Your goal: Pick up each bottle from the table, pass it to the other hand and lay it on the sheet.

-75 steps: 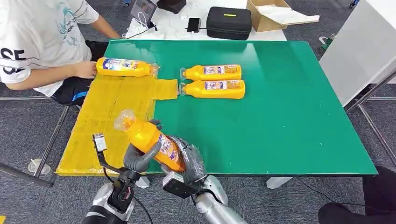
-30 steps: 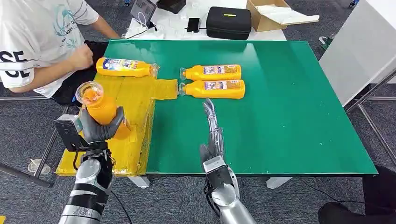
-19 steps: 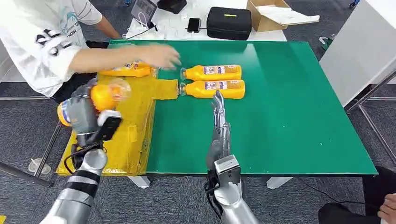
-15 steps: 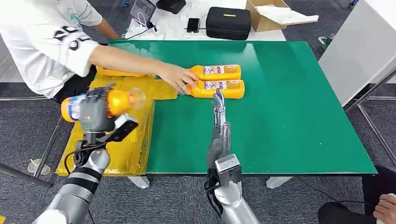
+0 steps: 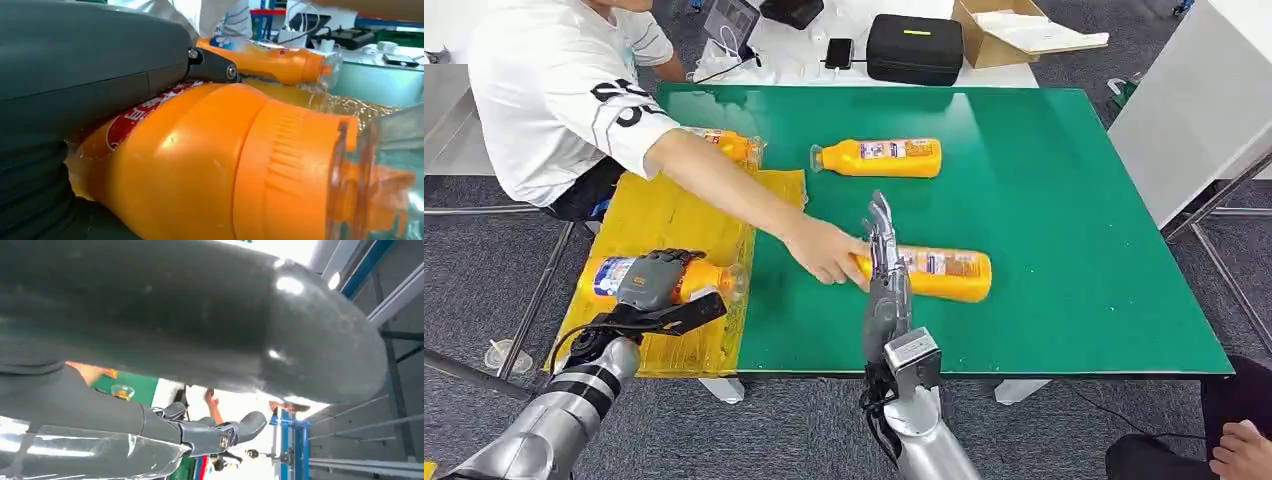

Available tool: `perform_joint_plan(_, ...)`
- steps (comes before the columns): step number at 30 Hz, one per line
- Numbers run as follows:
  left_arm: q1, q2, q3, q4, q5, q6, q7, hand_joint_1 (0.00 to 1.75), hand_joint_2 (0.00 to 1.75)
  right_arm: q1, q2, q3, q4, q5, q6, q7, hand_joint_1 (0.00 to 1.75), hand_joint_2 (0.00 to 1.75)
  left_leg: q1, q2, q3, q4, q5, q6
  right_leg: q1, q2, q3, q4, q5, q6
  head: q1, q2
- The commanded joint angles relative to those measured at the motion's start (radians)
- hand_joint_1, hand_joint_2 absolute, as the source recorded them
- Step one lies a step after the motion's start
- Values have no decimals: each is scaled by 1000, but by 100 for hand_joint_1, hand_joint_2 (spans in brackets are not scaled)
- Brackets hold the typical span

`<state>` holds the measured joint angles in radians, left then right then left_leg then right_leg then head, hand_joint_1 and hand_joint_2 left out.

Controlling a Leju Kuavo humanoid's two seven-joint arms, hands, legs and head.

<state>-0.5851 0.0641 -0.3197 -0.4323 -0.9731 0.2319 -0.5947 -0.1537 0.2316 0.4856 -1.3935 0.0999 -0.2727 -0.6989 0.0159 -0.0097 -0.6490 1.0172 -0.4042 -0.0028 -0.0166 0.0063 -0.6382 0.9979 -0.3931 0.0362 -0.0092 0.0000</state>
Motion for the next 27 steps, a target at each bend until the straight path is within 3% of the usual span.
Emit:
perform_joint_plan(1, -35, 20, 2, 114, 13, -83, 8, 175, 175, -51, -5, 1, 116, -4, 25, 1, 0, 0, 0, 3, 4, 0, -1, 0, 1, 2, 3, -1, 0, -1, 0, 0)
perform_joint_plan(4, -28, 14, 3, 117, 13, -115, 15, 175, 175, -58, 1, 4, 148, 5, 34, 1, 0, 0, 0, 3, 5, -1, -1, 0, 1, 2, 4, -1, 0, -1, 0, 0)
perform_joint_plan(6, -22, 10, 6, 117, 18, -123, 13, 86, 175, -58, 3, 3, 158, 6, 37, 1, 0, 0, 0, 3, 6, -1, -1, 0, 1, 2, 5, -1, 0, -1, 0, 0)
perform_joint_plan(7, -22, 10, 6, 117, 18, -123, 13, 86, 175, -58, 3, 3, 158, 6, 37, 1, 0, 0, 0, 4, 7, -2, -1, 1, 1, 3, 6, -2, 0, -1, 0, 0)
perform_joint_plan(8, -19, 9, 14, 117, 27, -141, 11, 0, 175, -59, 4, 2, 167, 8, 39, 1, 0, 0, 0, 4, 9, -2, -2, 1, 1, 3, 8, -2, 0, -2, 0, 0)
perform_joint_plan(11, -3, 6, 41, 106, 67, -219, -16, 0, 175, -63, 13, -10, 195, 20, 48, 1, 0, 0, 1, 5, 12, -2, -2, 1, 1, 3, 10, -3, 0, -2, 0, 0)
perform_joint_plan(12, 2, 6, 45, 104, 75, -237, -21, 0, 0, -66, 15, -13, 205, 23, 52, 1, 0, 0, 1, 4, 9, -1, -1, 1, 1, 3, 7, -2, 0, -1, 0, 0)
perform_joint_plan(17, 4, 6, 45, 104, 76, -238, -22, 0, 0, -66, 15, -14, 206, 23, 52, 1, 0, 0, 0, 2, 9, -2, -1, 1, 1, 2, 8, -1, 0, -1, 0, 0)
perform_joint_plan(27, 44, 35, 85, 30, 268, -527, -103, 0, 0, -95, 21, -32, 275, 20, 73, 1, 0, 0, 0, -3, 13, -2, 0, 0, 0, 0, 14, -1, 0, -1, 0, 0)
